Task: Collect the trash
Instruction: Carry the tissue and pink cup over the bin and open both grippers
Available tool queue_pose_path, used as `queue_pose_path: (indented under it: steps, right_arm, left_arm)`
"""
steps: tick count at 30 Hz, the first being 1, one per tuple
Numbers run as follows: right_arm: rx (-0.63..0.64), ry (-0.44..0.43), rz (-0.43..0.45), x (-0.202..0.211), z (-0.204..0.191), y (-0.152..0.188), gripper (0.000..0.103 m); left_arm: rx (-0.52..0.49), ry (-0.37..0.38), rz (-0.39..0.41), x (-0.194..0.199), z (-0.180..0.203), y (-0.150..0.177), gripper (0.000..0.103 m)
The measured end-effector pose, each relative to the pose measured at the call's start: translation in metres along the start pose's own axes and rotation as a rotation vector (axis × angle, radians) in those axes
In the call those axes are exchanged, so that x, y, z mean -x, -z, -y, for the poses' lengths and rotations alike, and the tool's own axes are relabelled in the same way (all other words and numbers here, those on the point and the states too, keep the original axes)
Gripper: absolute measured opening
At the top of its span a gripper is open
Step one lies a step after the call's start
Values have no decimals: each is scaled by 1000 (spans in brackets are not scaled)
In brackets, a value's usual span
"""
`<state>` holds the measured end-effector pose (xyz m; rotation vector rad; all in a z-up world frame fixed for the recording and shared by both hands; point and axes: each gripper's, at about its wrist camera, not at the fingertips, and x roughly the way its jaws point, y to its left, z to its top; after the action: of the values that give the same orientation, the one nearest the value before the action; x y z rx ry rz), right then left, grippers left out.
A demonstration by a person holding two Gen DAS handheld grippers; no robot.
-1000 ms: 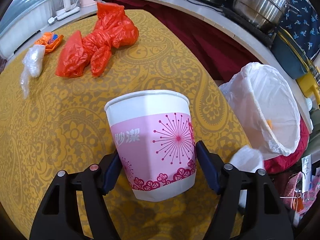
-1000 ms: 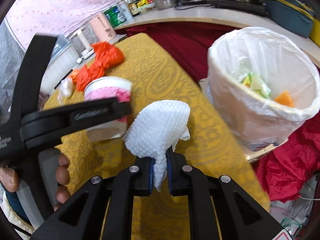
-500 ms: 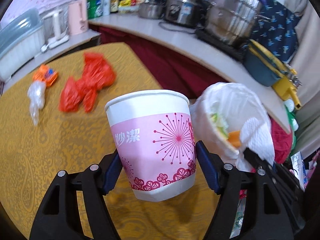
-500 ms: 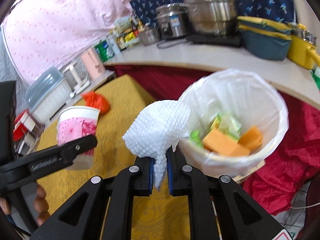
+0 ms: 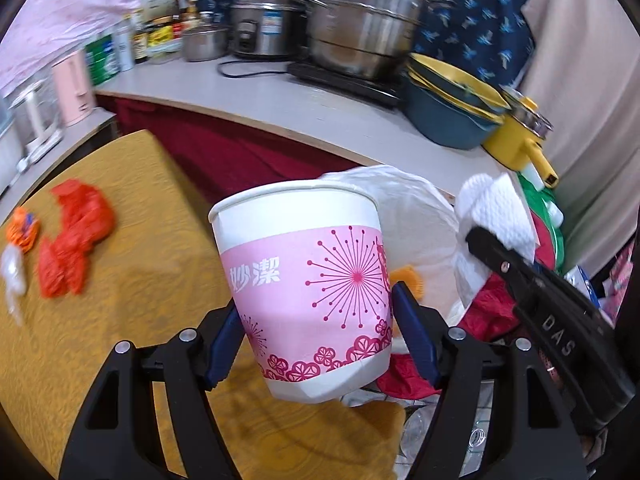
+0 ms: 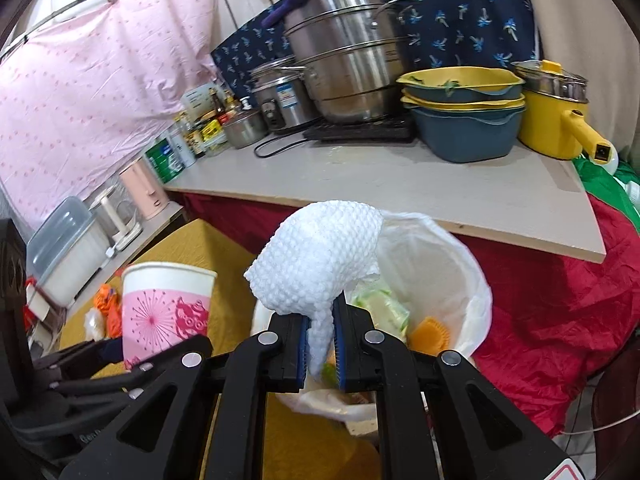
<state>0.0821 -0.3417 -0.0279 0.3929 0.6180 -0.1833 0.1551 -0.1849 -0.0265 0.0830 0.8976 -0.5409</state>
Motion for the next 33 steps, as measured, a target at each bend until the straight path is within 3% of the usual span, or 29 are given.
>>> queue_pose_path:
  steps: [7,13,18,20,24,28,33]
  right_arm:
    - [-51,26,-16,-22,38,-11,10]
    - [-85,28,-41,-46,54,-11,11]
    - [-100,26,-51,-61,55,-14,22]
    - [-98,26,-36,-63,53,-18,34]
    - [-98,16,-25,-65,52,-21,38]
    - [-101,9,-27,-68,53,-23,47]
    - [-114,-3,-22,-65,56,-25,47]
  left_arm:
    - [-45,26,-44,-42,29,-14,68]
    - [-37,37,-93,-71,30,-19,69]
    - [-38,16,-128,-91,27,-23,72]
    - [-34,18,-126,-94,27,-24,75]
    - [-47,9,-109,-94,27,-24,84]
    - [-52,3,-99,-96,27,-26,84]
    - [-43,-6,-77,-92,27,-30,85]
